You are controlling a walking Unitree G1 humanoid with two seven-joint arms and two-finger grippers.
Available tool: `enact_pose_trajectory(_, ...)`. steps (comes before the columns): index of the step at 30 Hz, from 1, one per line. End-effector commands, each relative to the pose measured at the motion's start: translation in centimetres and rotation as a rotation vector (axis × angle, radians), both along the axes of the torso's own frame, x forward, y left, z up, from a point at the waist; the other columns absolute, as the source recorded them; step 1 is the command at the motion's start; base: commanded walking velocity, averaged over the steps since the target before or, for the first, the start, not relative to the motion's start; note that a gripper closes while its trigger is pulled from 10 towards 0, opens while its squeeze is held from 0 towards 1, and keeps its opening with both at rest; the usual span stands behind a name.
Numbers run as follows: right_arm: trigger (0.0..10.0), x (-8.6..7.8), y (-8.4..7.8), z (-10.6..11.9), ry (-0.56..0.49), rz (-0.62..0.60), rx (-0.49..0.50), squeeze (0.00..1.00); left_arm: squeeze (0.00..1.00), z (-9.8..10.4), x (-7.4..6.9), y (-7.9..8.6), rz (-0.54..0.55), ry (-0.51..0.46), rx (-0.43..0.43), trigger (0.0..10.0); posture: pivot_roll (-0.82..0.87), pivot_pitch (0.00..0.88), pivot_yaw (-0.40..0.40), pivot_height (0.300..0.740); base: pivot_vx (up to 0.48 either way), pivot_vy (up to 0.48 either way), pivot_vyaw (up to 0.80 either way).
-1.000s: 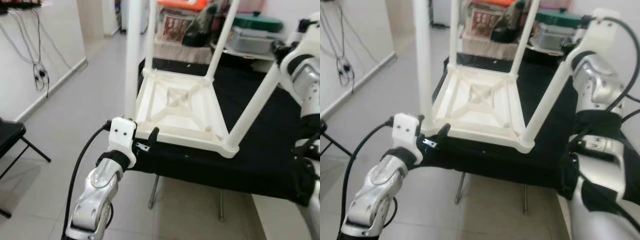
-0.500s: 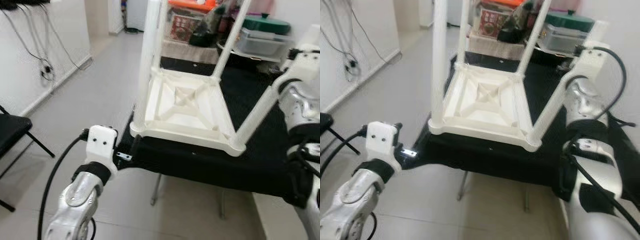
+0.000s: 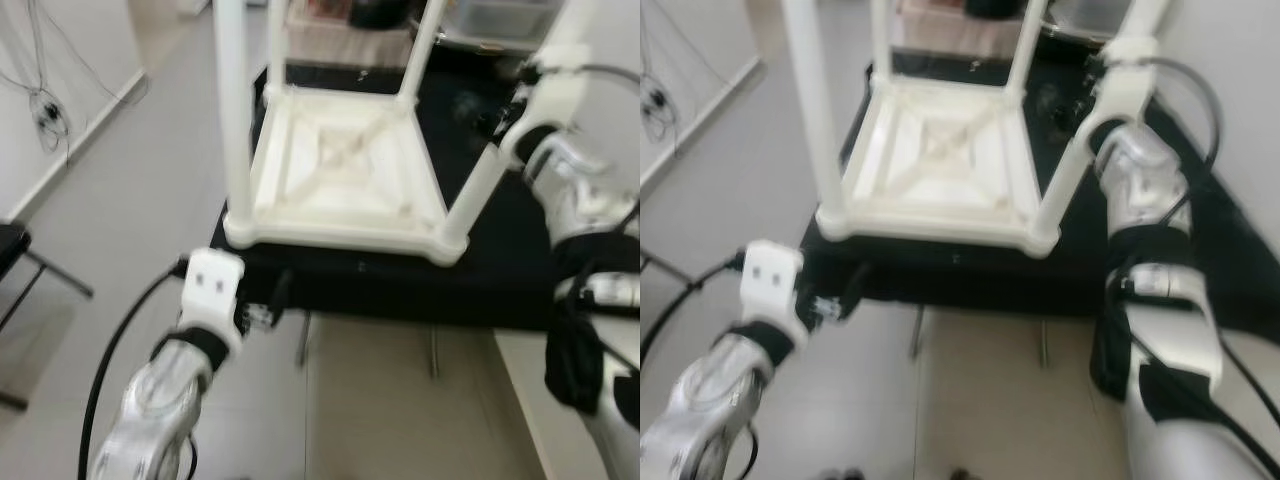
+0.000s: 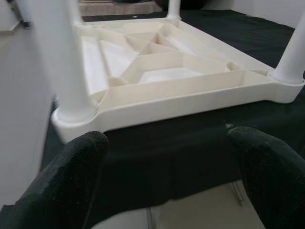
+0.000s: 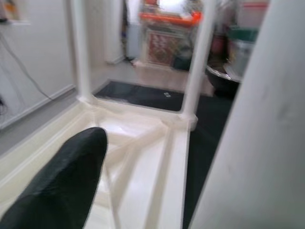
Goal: Building children table
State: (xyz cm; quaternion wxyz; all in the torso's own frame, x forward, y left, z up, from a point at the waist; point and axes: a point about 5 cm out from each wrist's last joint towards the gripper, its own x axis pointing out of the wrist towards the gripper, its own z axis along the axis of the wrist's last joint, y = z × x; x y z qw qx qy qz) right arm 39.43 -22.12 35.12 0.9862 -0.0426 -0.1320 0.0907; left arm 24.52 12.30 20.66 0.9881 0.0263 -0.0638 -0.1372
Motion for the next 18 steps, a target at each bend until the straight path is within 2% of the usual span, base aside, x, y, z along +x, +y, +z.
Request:
enact_pose_trajectory(1, 10.0, -0.5, 1.3, 0.6, -0.036, 0.077, -0.022, 1.00, 0.00, -0.2, 0.1, -0.5, -0.017, 0.014, -0.010, 10.0, 0.03, 0.184, -0.083, 0.740, 0.000, 0.000, 0.00)
enact_pose_trajectory(3, 10.0, -0.6, 1.7, 0.6, -0.048, 0.101, -0.035, 1.00, 0.00, -0.2, 0.3, -0.5, -0.021, 0.012, -0.011, 10.0, 0.02, 0.182, -0.083, 0.740, 0.000, 0.000, 0.00)
enact_pose_trajectory(4, 10.0, -0.7, 1.8, 0.8, -0.055, 0.103, -0.047, 0.39, 0.00, -0.1, 0.5, -0.7, -0.027, 0.009, -0.010, 10.0, 0.02, 0.165, -0.079, 0.740, 0.000, 0.000, 0.00)
enact_pose_trajectory(5, 10.0, -0.8, 1.9, 0.9, -0.066, 0.117, -0.048, 0.00, 0.00, 0.0, 0.6, -0.8, -0.031, 0.006, -0.011, 10.0, 0.02, 0.164, -0.079, 0.740, 0.000, 0.000, 0.00)
enact_pose_trajectory(12, 10.0, -1.4, 2.2, 2.2, -0.097, 0.132, -0.029, 0.00, 0.00, 0.0, 1.1, -1.1, -0.039, -0.005, -0.013, 10.0, 0.00, 0.124, -0.083, 0.740, 0.000, 0.000, 0.00)
enact_pose_trajectory(13, 10.0, -1.8, 3.1, 2.3, -0.096, 0.175, -0.048, 0.00, 0.00, -0.1, 1.2, -1.1, -0.040, -0.005, -0.012, 10.0, 0.00, 0.110, -0.084, 0.740, 0.000, 0.000, 0.00)
enact_pose_trajectory(14, 10.0, -2.7, 5.2, 1.8, -0.089, 0.263, -0.044, 0.00, 0.00, -0.3, 1.4, -1.2, -0.042, -0.006, -0.013, 10.0, 0.00, 0.097, -0.085, 0.740, 0.000, 0.000, 0.00)
enact_pose_trajectory(15, 10.0, -2.7, 5.2, 1.8, -0.089, 0.263, -0.044, 0.00, 0.00, -0.3, 1.4, -1.2, -0.042, -0.006, -0.013, 10.0, 0.00, 0.097, -0.085, 0.740, 0.000, 0.000, 0.00)
enact_pose_trajectory(17, 10.0, -3.4, 7.6, 0.4, -0.066, 0.329, -0.045, 0.00, 0.00, -0.3, 1.7, -1.2, -0.040, -0.012, -0.011, 10.0, 0.00, 0.080, -0.081, 0.740, 0.000, 0.000, 0.00)
enact_pose_trajectory(18, 10.0, -3.4, 7.6, 0.4, -0.066, 0.329, -0.045, 0.00, 0.00, -0.3, 1.7, -1.2, -0.040, -0.012, -0.011, 10.0, 0.00, 0.080, -0.081, 0.740, 0.000, 0.000, 0.00)
